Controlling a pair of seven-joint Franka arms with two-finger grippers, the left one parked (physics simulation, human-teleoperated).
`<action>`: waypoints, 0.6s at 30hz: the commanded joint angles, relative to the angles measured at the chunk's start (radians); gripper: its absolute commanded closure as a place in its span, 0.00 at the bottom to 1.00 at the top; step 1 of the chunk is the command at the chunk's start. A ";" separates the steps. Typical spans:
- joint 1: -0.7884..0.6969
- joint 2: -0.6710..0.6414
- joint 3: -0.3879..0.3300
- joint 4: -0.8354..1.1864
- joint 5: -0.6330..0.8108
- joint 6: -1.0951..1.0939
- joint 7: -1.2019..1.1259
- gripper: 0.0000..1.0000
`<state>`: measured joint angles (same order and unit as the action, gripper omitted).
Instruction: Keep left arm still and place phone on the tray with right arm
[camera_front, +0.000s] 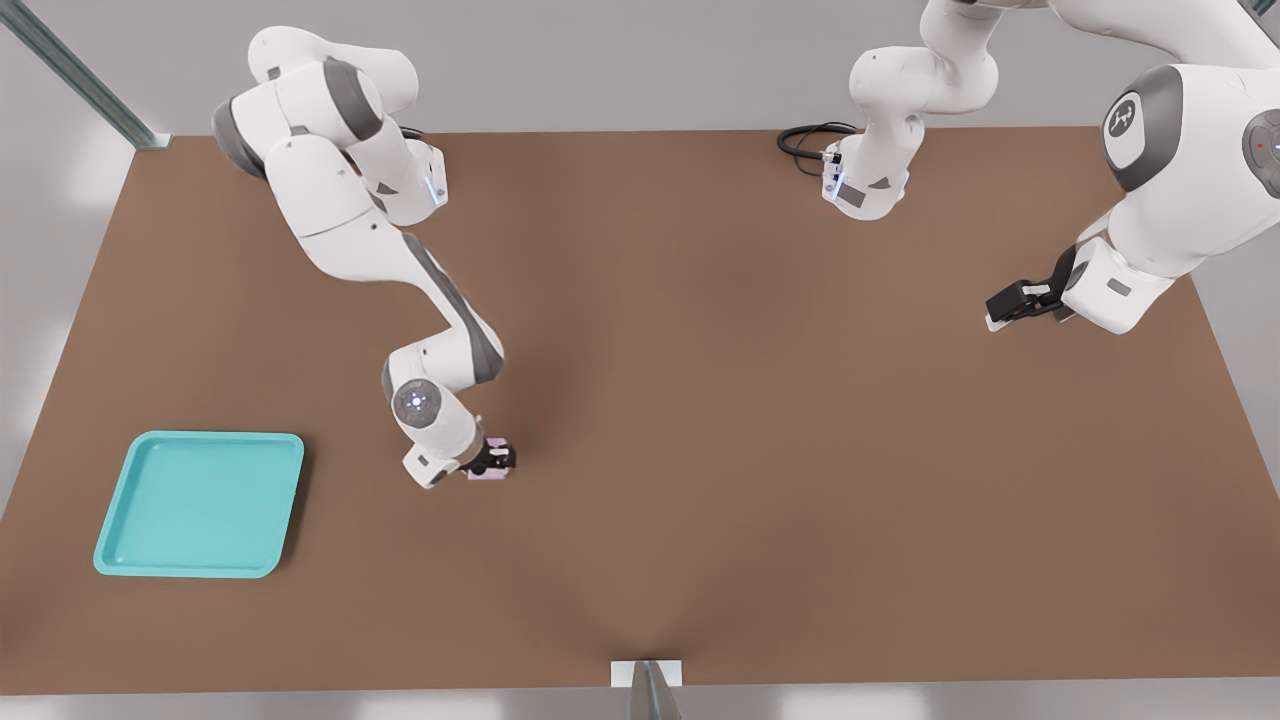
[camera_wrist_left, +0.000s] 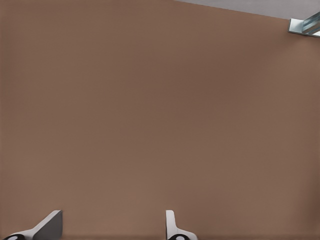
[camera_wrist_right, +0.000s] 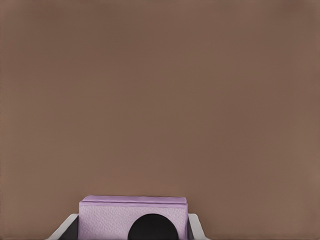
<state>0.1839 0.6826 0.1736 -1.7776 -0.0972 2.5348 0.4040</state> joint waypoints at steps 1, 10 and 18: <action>-0.014 -0.015 0.004 0.001 -0.004 -0.057 -0.025 0.21; -0.359 -0.169 0.026 -0.003 -0.002 -0.248 -0.540 0.21; -0.662 -0.124 0.030 0.023 -0.021 -0.275 -0.945 0.21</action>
<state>-0.4680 0.5459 0.2043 -1.7660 -0.1047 2.2886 0.0197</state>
